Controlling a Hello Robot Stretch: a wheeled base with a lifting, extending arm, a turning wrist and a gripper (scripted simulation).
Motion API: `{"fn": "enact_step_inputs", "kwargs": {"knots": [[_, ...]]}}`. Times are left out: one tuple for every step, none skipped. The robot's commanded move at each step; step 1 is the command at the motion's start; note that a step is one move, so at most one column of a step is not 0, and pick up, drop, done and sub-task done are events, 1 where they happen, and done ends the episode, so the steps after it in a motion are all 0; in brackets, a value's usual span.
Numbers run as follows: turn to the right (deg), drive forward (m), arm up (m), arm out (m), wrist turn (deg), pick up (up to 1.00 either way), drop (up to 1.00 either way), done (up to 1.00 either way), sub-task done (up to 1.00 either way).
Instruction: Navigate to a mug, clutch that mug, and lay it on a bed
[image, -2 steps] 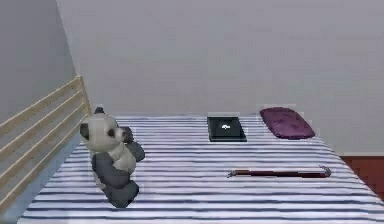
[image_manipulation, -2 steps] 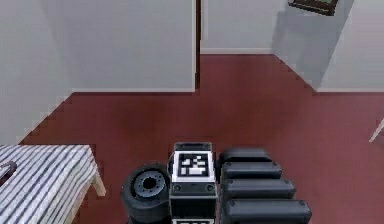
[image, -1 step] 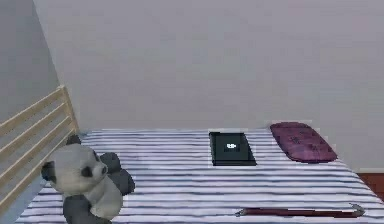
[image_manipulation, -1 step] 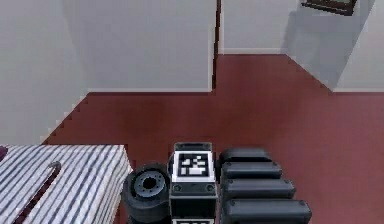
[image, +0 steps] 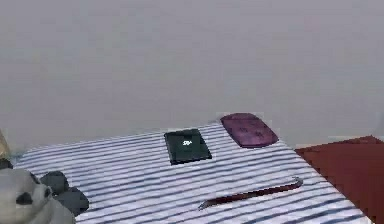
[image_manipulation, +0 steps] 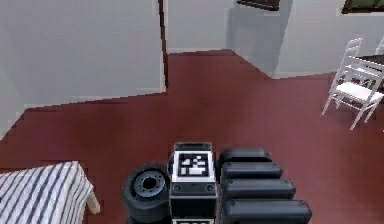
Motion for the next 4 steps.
{"fn": "enact_step_inputs", "kwargs": {"knots": [[-24.0,0.00,0.00,0.00,0.0,0.00,0.00,0.00,0.00],[33.0,0.00,0.00,0.00,0.0,0.00,0.00,0.00,0.00],[-36.0,0.00,0.00,0.00,0.0,0.00,0.00,0.00,0.00],[33.0,0.00,0.00,0.00,0.0,0.00,0.00,0.00,0.00]]}}
